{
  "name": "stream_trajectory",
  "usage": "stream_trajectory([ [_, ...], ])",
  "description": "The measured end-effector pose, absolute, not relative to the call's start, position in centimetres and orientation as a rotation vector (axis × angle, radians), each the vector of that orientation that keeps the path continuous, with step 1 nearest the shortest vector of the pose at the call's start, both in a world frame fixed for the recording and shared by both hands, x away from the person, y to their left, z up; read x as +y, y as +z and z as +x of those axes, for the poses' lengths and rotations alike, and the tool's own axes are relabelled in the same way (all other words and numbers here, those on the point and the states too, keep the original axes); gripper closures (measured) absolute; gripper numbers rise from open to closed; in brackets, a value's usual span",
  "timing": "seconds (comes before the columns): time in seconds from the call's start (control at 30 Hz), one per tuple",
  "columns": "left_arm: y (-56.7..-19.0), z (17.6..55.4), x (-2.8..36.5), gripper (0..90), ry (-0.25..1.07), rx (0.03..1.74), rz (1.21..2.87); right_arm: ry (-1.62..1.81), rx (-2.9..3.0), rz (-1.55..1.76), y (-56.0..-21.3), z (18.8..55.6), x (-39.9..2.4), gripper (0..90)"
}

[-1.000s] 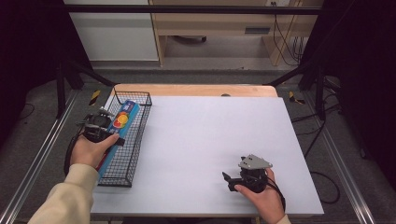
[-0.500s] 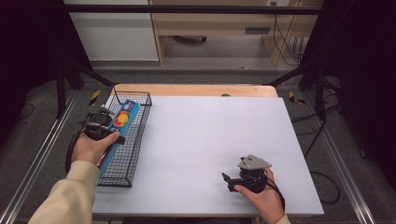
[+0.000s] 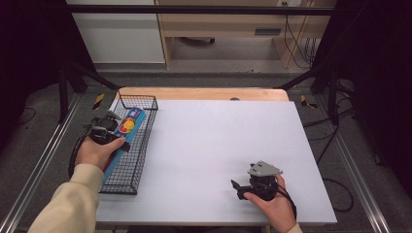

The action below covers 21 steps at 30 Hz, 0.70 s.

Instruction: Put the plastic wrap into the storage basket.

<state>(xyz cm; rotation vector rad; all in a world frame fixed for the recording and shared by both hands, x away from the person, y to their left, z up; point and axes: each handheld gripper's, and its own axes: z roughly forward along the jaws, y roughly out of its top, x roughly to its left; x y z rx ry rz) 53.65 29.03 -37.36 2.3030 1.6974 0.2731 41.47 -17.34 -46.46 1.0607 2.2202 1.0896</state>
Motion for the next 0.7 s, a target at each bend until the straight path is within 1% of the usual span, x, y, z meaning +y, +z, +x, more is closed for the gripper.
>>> stream_trajectory([
  [0.23, -37.74, 54.16, 29.39, 31.6, 0.247, 1.728, 2.329, 1.083, 2.228, 1.060, -46.61, 41.55, -17.31, 11.7],
  [0.7, -38.18, 54.67, 29.44, 31.6, 0.200, 1.730, 2.375, 1.079, 2.237, 1.068, -46.72, 41.61, -17.30, 11.7],
])
